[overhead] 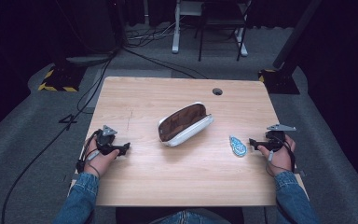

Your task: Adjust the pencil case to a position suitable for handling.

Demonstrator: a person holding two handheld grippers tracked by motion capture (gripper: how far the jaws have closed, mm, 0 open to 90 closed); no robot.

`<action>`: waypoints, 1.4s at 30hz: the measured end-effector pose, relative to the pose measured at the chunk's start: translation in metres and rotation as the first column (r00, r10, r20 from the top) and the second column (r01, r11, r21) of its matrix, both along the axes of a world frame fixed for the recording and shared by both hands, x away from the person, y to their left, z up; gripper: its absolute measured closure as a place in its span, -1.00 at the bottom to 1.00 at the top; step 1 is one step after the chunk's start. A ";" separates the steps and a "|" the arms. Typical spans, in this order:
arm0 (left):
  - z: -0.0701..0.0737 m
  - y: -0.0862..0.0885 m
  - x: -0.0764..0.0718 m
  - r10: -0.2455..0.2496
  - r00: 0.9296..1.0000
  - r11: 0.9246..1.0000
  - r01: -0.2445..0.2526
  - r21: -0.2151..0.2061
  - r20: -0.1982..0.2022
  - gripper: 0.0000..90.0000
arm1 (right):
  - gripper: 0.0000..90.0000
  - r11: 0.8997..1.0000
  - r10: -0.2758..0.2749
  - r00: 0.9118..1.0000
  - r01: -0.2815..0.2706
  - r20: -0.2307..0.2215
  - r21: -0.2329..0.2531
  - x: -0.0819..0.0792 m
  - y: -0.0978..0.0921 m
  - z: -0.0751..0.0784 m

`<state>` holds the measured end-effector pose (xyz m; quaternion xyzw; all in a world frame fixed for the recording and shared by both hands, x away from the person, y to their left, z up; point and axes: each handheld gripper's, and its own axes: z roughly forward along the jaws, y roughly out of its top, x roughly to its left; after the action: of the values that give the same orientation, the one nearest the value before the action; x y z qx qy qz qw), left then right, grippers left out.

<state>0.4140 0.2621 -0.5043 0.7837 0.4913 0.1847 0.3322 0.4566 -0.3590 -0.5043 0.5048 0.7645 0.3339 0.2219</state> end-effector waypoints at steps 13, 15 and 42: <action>0.019 -0.002 0.006 -0.006 1.000 0.999 0.006 -0.046 0.003 -0.42 | -0.70 1.000 0.007 1.000 -0.007 0.001 0.005 0.001 -0.001 0.000; 0.024 -0.005 0.005 -0.010 1.000 0.999 0.011 -0.050 0.014 -0.42 | -0.70 1.000 0.010 1.000 -0.010 0.000 0.005 0.001 -0.001 0.000; 0.079 -0.058 0.009 -0.176 0.979 0.975 0.188 -0.115 0.103 -0.37 | -0.66 1.000 0.027 1.000 -0.027 0.006 0.007 0.001 -0.001 0.000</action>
<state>0.4227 0.2043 -0.4257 0.7938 0.4120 0.1586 0.4183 0.4572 -0.3604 -0.5043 0.4942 0.7695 0.3409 0.2177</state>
